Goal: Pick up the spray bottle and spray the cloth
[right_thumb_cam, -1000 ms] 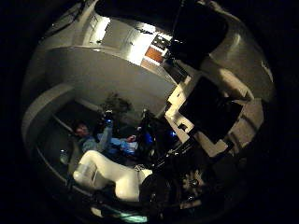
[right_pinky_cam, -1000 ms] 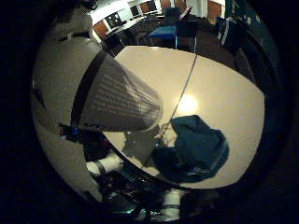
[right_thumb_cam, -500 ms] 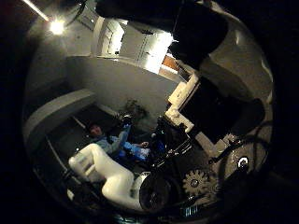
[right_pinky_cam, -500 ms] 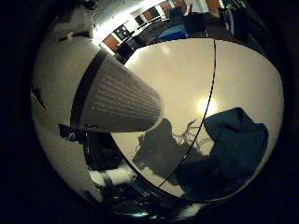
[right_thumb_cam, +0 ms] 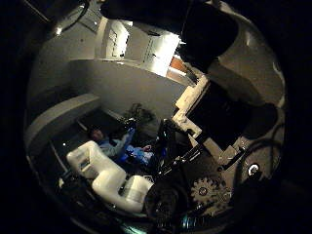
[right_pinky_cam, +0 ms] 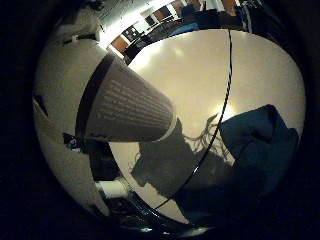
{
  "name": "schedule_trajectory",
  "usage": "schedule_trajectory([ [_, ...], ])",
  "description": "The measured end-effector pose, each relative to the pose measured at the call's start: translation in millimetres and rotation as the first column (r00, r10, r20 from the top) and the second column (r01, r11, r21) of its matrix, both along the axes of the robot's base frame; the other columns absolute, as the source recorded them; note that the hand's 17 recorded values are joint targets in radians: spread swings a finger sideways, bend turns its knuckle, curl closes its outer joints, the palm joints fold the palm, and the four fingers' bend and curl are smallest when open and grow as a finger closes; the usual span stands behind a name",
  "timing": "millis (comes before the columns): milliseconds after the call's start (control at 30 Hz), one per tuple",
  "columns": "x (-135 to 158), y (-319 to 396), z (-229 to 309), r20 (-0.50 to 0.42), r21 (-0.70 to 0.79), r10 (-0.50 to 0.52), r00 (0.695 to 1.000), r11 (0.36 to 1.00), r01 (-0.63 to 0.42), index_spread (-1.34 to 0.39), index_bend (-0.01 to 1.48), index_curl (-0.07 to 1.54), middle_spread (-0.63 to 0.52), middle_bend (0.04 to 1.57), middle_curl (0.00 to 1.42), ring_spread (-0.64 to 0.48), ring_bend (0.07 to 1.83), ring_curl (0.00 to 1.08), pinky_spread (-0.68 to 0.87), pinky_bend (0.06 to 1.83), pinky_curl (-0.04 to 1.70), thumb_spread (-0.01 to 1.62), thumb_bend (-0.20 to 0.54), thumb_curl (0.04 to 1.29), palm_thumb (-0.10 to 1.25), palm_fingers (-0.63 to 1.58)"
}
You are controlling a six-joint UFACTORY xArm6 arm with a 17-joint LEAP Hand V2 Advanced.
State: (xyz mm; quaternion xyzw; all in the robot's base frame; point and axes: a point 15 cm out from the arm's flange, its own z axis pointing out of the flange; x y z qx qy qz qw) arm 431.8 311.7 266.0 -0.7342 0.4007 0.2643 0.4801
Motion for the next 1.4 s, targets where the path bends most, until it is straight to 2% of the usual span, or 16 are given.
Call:
schedule_trajectory([
  [300,3,-2,-28,-0.044,0.006,-0.013,0.999,1.0,0.014,-0.18,1.11,0.65,-0.09,1.3,0.58,-0.15,1.42,0.54,-0.23,1.31,0.67,0.95,-0.022,0.77,0.95,1.24],
  [433,0,0,-29,-0.039,0.013,0.005,0.999,1.0,-0.005,-0.2,0.99,0.64,-0.09,1.26,0.57,-0.16,1.42,0.53,-0.25,1.32,0.64,0.89,-0.03,0.73,0.89,1.18],
  [500,-2,2,-27,-0.035,0.015,0.013,0.999,1.0,-0.013,-0.22,0.88,0.63,-0.1,1.25,0.57,-0.17,1.37,0.52,-0.27,1.32,0.63,0.85,-0.039,0.72,0.86,1.12],
  [700,-7,5,-23,-0.02,0.009,0.035,0.999,0.999,-0.035,-0.29,0.33,0.57,-0.15,1.03,0.55,-0.21,1.3,0.51,-0.35,1.41,0.59,0.8,-0.03,0.67,0.82,0.87],
  [800,-12,9,-21,-0.025,0.017,0.053,0.998,0.998,-0.052,-0.36,0.21,0.55,-0.16,0.91,0.55,-0.24,1.27,0.51,-0.4,1.36,0.56,0.86,-0.027,0.64,0.81,0.73],
  [933,-14,10,-17,-0.02,0.022,0.061,0.998,0.998,-0.061,-0.4,0.24,0.56,-0.17,0.78,0.54,-0.25,1.2,0.5,-0.38,1.25,0.52,0.97,-0.028,0.58,0.79,0.48],
  [1067,-14,4,-10,0.0,0.011,0.065,0.998,0.998,-0.065,-0.4,0.34,0.57,-0.15,0.69,0.53,-0.22,1.08,0.48,-0.22,1.11,0.48,1.01,-0.028,0.53,0.76,0.27],
  [1233,-25,-12,-13,-0.008,-0.011,0.055,0.998,0.998,-0.055,-0.38,0.39,0.55,-0.12,0.65,0.51,-0.16,0.93,0.43,0.01,1.03,0.43,1.02,-0.026,0.49,0.74,0.19],
  [1400,-31,-26,-4,0.018,-0.042,0.057,0.998,0.998,-0.056,-0.35,0.38,0.51,-0.1,0.61,0.5,-0.11,0.84,0.4,0.17,1.0,0.38,1.02,-0.026,0.46,0.72,0.18],
])
